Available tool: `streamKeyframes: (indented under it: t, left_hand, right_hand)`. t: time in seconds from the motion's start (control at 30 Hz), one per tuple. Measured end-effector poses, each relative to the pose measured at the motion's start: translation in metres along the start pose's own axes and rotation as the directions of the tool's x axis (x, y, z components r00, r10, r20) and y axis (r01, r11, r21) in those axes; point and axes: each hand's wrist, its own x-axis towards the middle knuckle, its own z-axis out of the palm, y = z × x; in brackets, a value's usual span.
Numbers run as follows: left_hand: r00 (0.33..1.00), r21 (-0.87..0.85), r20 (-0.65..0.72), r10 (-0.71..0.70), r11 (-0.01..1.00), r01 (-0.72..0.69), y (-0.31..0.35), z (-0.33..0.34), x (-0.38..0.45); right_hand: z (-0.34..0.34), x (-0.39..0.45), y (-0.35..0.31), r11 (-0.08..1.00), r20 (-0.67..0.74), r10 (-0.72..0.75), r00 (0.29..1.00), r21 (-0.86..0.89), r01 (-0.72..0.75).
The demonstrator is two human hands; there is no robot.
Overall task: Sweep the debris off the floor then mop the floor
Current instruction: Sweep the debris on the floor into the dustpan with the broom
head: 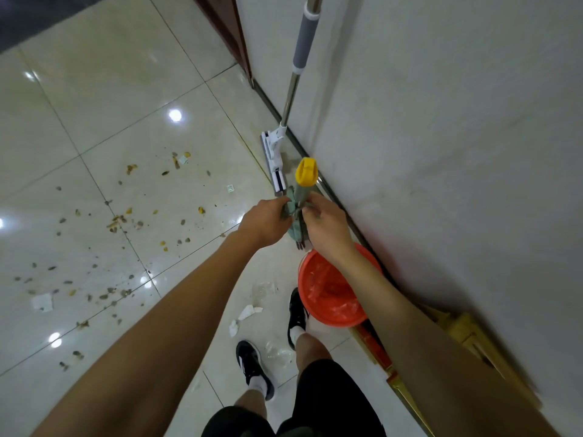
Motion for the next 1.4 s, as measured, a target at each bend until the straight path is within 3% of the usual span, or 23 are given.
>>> streamKeyframes:
  t: [0.27,0.4,0.57,0.7,0.83,0.93,1.03,1.23,1.33,1.4]
  left_hand:
    - [0.994,-0.048,0.0,-0.109,0.993,0.109,-0.01,0.034,-0.025]
    - [0.992,-0.053,-0.063,-0.106,0.993,0.103,-0.014,0.041,-0.048]
    - [0.983,-0.106,-0.136,-0.124,0.988,0.11,-0.021,0.049,-0.082]
    - [0.976,0.026,-0.176,-0.129,0.99,0.136,-0.033,0.051,-0.111]
    - [0.962,0.041,-0.215,-0.168,0.983,0.18,-0.053,0.06,-0.156]
    - [0.961,0.047,-0.21,-0.181,0.98,0.195,-0.078,0.07,-0.199]
    - [0.974,0.198,-0.21,-0.09,0.971,0.132,-0.115,0.09,-0.245]
    - [0.963,0.294,-0.267,-0.031,0.949,0.112,-0.185,0.126,-0.34]
    - [0.961,0.312,-0.277,-0.017,0.944,0.107,-0.213,0.14,-0.385]
    - [0.966,0.333,-0.257,-0.018,0.937,0.106,-0.226,0.149,-0.411]
  right_hand:
    - [0.014,-0.032,0.014,0.998,0.063,-0.003,0.998,0.056,-0.001]
    - [0.022,-0.045,0.02,0.993,0.084,-0.069,0.994,0.099,0.061]
    - [0.026,-0.068,0.018,0.993,0.138,-0.045,0.989,0.111,0.03]
    - [0.027,-0.094,-0.004,0.989,0.169,-0.085,0.982,0.137,0.062]
    - [0.044,-0.124,-0.016,0.992,0.245,-0.09,0.965,0.106,0.066]
    - [0.065,-0.156,-0.019,0.994,0.329,0.008,0.944,0.103,-0.044]
    - [0.09,-0.195,-0.022,0.932,0.435,0.215,0.874,0.175,-0.317]
    - [0.172,-0.289,-0.014,0.863,0.57,0.383,0.727,0.062,-0.502]
    - [0.21,-0.329,-0.007,0.743,0.665,0.484,0.569,0.031,-0.668]
    - [0.233,-0.352,-0.005,0.675,0.691,0.516,0.506,0.037,-0.737]
